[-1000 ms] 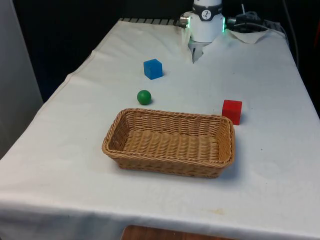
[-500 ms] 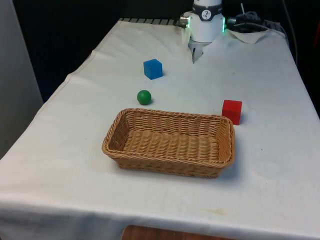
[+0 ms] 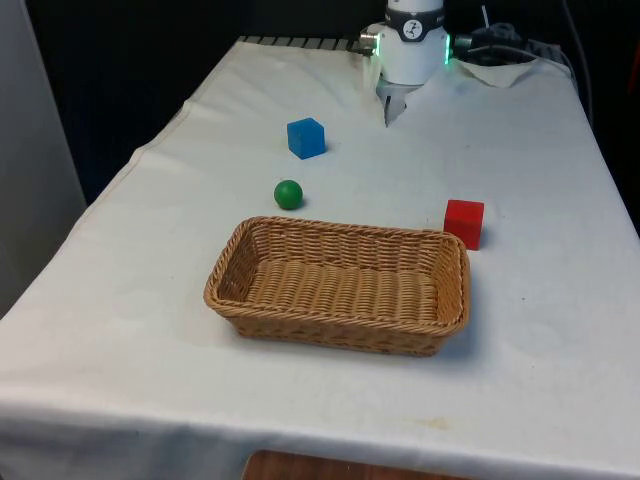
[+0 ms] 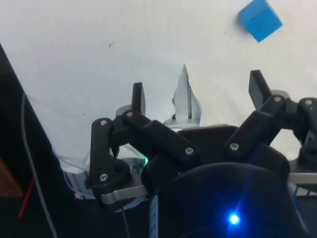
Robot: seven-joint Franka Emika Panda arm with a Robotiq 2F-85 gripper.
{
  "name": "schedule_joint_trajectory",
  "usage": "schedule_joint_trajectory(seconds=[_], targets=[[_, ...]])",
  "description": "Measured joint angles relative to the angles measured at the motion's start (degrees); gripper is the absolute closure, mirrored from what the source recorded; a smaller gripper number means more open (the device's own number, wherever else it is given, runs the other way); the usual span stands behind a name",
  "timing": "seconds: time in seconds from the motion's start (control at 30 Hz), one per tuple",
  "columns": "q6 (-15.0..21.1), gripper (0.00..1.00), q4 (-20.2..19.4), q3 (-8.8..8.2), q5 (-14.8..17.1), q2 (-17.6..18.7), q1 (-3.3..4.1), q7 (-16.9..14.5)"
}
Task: Place all non-red objects into the basket.
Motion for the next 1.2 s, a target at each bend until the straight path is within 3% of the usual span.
schedule_joint_trajectory(seconds=[0.7, 1.2], targets=[[-0.2, 0.00, -6.1, -3.27, -2.8, -8.1, -0.23, -4.8], [1.0, 0.00, -11.6, -4.35, -6.4, -12.3, -0.29, -5.6]])
